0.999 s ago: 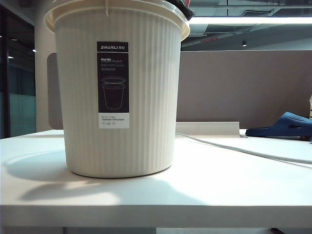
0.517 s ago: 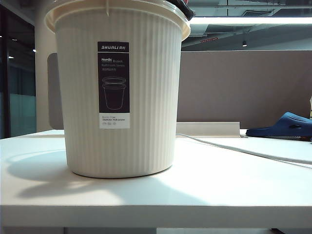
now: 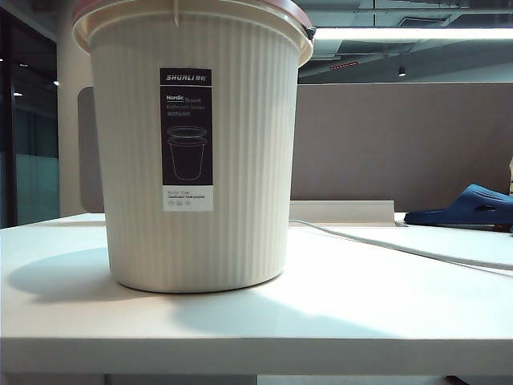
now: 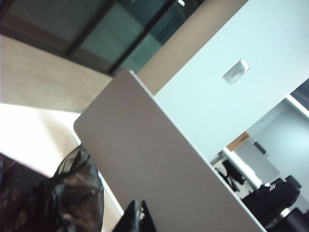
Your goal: Open the ring lid of the trash can, pull out the black garbage bag inside, and place it on the table.
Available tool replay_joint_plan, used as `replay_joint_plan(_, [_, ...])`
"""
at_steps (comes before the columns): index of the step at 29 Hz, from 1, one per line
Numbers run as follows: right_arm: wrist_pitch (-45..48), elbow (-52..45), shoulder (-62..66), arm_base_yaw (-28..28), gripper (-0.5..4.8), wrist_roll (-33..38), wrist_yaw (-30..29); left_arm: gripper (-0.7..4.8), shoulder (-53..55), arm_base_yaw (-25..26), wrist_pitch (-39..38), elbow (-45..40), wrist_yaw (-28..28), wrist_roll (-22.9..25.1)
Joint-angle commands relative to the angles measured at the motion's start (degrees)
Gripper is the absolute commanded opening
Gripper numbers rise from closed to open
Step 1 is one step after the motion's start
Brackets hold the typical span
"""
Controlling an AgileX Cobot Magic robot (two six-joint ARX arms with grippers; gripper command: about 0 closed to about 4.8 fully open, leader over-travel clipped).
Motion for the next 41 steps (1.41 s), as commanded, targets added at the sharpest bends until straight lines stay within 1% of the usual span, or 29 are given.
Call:
replay_joint_plan(1, [-0.9, 0.7, -2.3, 0.0, -0.05, 2.6, 0.1, -0.05, 0.3, 0.0, -5.7, -0.8, 6.1, 6.3])
replay_joint_plan(3, [-2.0, 0.7, -3.4, 0.4, -0.05, 4.2, 0.3, 0.06, 1.5, 0.0, -8.6, -1.9, 8.8, 12.1])
replay_joint_plan(6, [-4.6, 0.7, -5.9, 0.6, -0.05, 5.8, 0.2, 0.10, 4.8, 0.0, -9.6, -3.9, 7.9, 15.6])
replay_joint_plan(9, [-9.3, 0.7, -8.8, 0.8, -0.05, 9.8, 0.1, 0.45, 9.9, 0.0, -9.1, -4.6, 7.1, 21.1])
replay_joint_plan(10, [-10.9, 0.7, -9.5, 1.0, -0.05, 11.5, 0.1, 0.68, 12.1, 0.0, -8.3, -4.5, 7.1, 22.4])
replay_joint_plan(12, [-14.4, 0.7, -11.1, 1.5, -0.05, 14.5, 0.1, 0.87, 16.1, 0.0, -5.3, -4.5, 5.5, 23.9])
replay_joint_plan(14, [-17.1, 0.7, -12.5, 1.5, -0.05, 16.7, 0.1, 0.90, 19.4, 0.0, -1.9, -4.5, 3.6, 26.1])
replay_joint_plan(15, [-18.7, 0.7, -13.2, 1.5, -0.05, 17.7, -0.1, 0.90, 21.5, 0.0, 0.3, -4.5, 3.5, 28.0])
replay_joint_plan(17, [-21.3, 0.7, -14.3, 1.6, -0.05, 18.7, -0.2, 0.90, 24.7, 0.0, 3.6, -4.5, 3.3, 31.2])
replay_joint_plan(19, [-24.6, 0.7, -15.3, 2.3, -0.05, 19.0, -0.2, 0.96, 27.3, 0.0, 6.3, -4.5, 2.1, 33.3])
replay_joint_plan(22, [-29.8, 0.7, -16.5, 2.8, -0.05, 20.1, -0.3, 1.25, 31.2, 0.0, 10.5, -4.5, -0.1, 34.8])
replay_joint_plan(25, [-33.7, 0.7, -17.1, 2.8, -0.05, 20.7, -0.8, 1.26, 33.9, 0.0, 14.2, -4.5, -0.4, 36.0])
replay_joint_plan(27, [-36.1, 0.7, -17.4, 2.8, -0.05, 21.6, -2.6, 1.33, 35.3, 0.0, 16.6, -4.5, -0.3, 37.2])
replay_joint_plan(30, [-39.3, 0.7, -17.4, 2.7, -0.05, 24.0, -5.4, 1.98, 37.2, 0.0, 19.8, -4.5, -0.2, 37.3])
replay_joint_plan(36, [-45.3, 0.6, -17.4, 2.7, -0.05, 28.5, -11.0, 1.98, 39.0, 0.0, 20.5, -4.5, -0.3, 37.3])
replay_joint_plan(38, [-46.0, 0.5, -17.4, 2.7, -0.05, 29.5, -11.5, 1.98, 39.5, 0.0, 20.5, -4.5, -0.3, 37.4])
replay_joint_plan(41, [-46.6, 0.4, -17.4, 2.7, -0.05, 30.6, -11.5, 1.98, 40.2, 0.0, 20.3, -4.5, -0.4, 39.6])
